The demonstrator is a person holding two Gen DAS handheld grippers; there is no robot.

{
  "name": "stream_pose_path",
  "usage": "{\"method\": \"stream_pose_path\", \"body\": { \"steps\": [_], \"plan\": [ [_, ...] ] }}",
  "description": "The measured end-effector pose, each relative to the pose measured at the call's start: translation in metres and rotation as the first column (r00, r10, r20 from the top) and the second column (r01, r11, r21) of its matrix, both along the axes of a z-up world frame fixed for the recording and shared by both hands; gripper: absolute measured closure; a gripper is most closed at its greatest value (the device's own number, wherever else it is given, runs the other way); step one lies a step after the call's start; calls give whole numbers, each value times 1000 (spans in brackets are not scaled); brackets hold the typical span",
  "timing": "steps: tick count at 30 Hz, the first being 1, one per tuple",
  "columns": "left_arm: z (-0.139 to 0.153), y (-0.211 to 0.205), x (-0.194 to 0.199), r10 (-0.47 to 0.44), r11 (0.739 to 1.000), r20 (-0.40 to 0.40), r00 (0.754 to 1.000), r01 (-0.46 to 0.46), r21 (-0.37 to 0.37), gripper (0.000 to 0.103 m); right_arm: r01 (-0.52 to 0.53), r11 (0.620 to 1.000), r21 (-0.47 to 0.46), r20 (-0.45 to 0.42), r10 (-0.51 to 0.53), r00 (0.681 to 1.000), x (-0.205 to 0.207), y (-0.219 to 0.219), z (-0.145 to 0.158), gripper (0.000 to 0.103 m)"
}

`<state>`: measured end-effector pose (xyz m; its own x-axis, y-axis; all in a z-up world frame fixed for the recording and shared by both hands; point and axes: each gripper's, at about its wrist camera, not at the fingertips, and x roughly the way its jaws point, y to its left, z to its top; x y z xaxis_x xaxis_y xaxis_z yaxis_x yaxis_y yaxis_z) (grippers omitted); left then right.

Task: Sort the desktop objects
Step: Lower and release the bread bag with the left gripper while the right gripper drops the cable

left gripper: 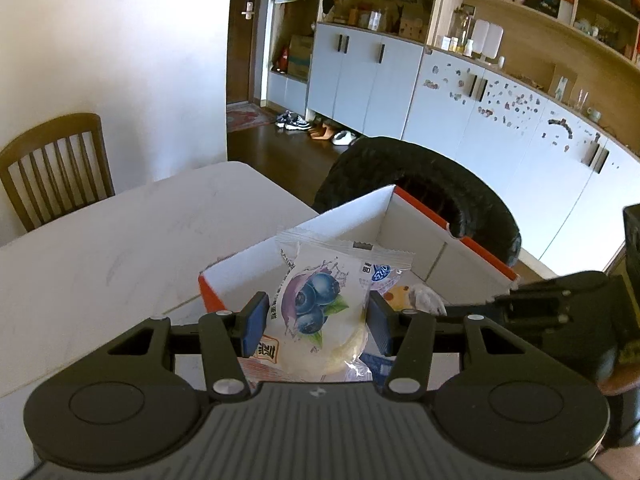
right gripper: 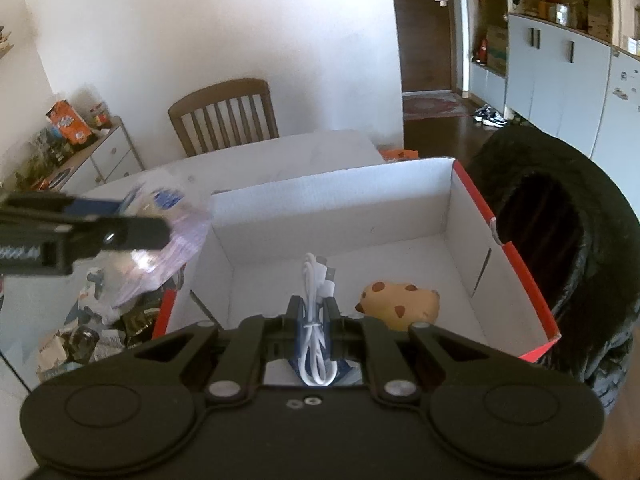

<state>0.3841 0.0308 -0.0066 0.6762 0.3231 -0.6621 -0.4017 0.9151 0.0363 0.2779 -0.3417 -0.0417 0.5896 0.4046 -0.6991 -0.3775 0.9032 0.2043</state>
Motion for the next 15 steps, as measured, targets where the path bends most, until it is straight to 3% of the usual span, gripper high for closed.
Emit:
{"method": "stream_pose_path", "body": {
  "steps": [15],
  "plan": [
    [-39,24,68,-1,999,-125,992,5,32,52,-94,992,-89,-30,92,995,22,8,-30,94]
  ]
}}
